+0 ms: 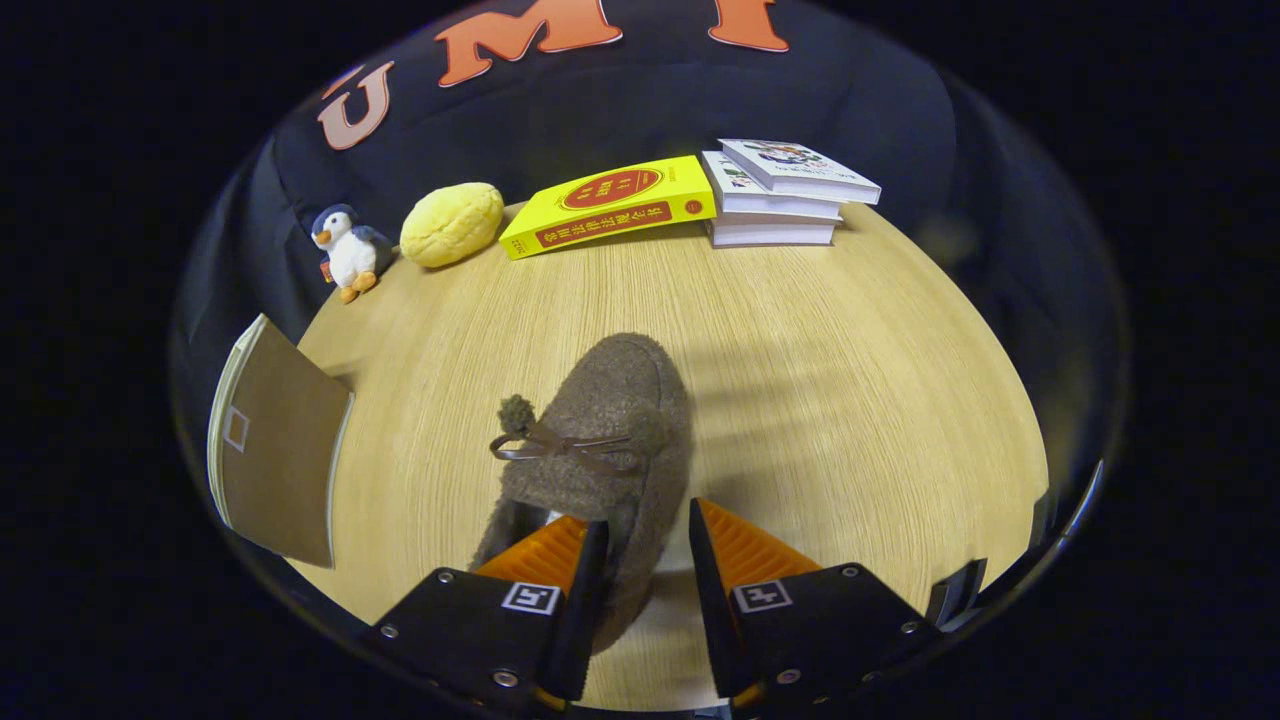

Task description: Open the storage box then place both shoes into the box .Put the left shoe in first, then the right shoe, with the right side of both shoes facing outward in a uniform manner.

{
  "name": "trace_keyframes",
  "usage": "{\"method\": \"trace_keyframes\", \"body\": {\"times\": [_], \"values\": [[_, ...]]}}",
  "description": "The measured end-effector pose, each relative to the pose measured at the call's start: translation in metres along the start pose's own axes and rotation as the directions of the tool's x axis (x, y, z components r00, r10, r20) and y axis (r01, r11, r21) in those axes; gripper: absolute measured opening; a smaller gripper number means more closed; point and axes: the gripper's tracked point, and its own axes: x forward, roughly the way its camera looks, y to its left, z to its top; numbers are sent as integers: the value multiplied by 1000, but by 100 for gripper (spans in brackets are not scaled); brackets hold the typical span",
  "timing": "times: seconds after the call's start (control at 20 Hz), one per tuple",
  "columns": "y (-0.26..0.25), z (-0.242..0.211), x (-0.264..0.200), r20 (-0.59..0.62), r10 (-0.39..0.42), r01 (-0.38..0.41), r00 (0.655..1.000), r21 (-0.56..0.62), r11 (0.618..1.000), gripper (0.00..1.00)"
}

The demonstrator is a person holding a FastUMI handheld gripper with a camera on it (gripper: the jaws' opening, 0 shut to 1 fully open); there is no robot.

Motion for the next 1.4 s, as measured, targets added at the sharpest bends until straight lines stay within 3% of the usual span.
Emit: {"method": "trace_keyframes", "body": {"times": [0.15, 0.45, 0.95, 1.4], "values": [[-4, 5, 8, 38, -9, 10, 999, -12, 1000, 26], [-9, 6, 9, 51, -43, 42, 998, 23, 999, 4], [30, 49, -43, 102, -61, 60, 993, 22, 998, 4], [155, 99, -107, 158, 43, -30, 986, -82, 996, 4]]}}
